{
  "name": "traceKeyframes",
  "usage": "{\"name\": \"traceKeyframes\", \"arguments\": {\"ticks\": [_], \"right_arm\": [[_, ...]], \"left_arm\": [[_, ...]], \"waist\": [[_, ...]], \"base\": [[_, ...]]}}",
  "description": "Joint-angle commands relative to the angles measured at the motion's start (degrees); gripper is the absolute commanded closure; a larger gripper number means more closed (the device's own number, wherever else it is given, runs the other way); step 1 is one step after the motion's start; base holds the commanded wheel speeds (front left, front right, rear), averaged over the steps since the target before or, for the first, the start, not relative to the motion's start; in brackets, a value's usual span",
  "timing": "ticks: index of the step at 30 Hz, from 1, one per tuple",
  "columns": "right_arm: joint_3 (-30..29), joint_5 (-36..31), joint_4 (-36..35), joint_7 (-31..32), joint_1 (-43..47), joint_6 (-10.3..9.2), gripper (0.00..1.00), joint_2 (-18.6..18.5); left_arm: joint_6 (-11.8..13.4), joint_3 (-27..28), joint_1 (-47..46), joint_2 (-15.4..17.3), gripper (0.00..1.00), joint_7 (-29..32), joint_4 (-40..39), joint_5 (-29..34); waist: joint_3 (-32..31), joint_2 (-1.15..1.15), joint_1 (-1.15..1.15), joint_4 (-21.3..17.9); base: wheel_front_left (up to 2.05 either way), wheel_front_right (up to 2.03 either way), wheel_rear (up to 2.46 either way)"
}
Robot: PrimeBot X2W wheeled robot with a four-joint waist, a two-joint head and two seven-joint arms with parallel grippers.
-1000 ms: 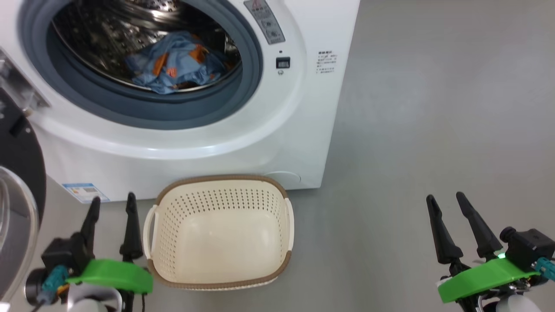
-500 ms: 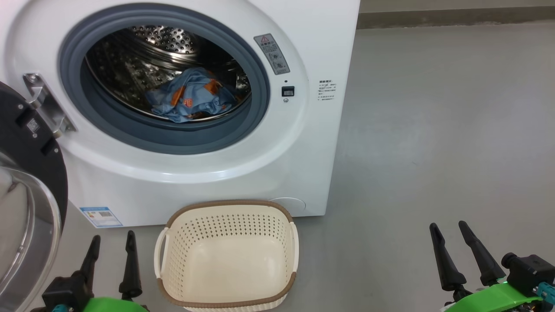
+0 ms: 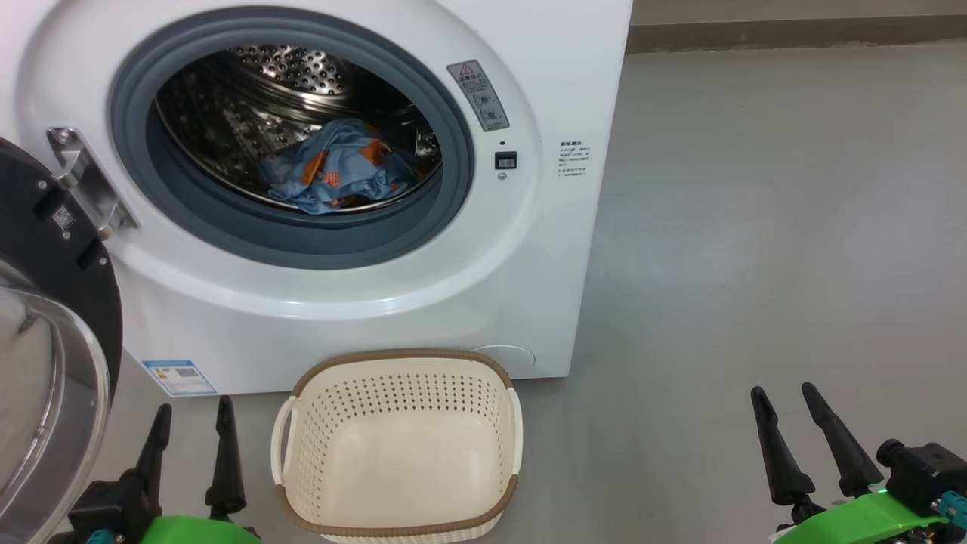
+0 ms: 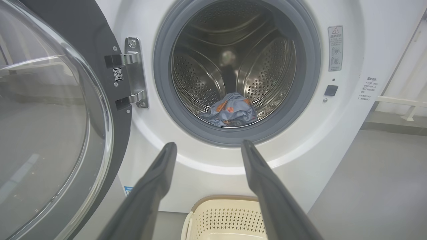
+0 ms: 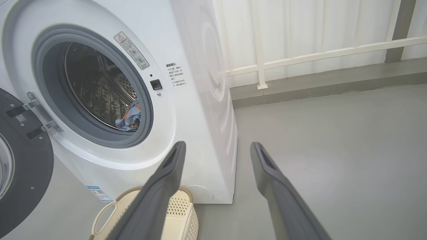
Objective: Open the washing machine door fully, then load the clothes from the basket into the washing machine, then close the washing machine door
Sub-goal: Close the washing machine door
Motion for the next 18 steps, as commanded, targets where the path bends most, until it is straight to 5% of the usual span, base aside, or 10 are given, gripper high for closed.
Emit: {"name": "traceKeyframes", "arguments": {"ticks": [1,18], "right_arm": [[0.6,0.1,-1.4,-0.5,0.0,0.32,0.0,-1.5],[0.2,0.0,-1.6,-0.5,-0.1,0.32,0.0,-1.3]], "left_arm": [[-0.1,1.9,-0.2,0.5,0.0,-0.4,-1.7,-0.3],[-0.1,3.1,-0.2,0.4,0.0,-0.4,-2.9,-0.3]], "waist": [[0.0,-0.01,0.0,0.0],[0.7,-0.01,0.0,-0.1]], "base": [[0.0,0.0,0.0],[0.0,0.0,0.0]]}}
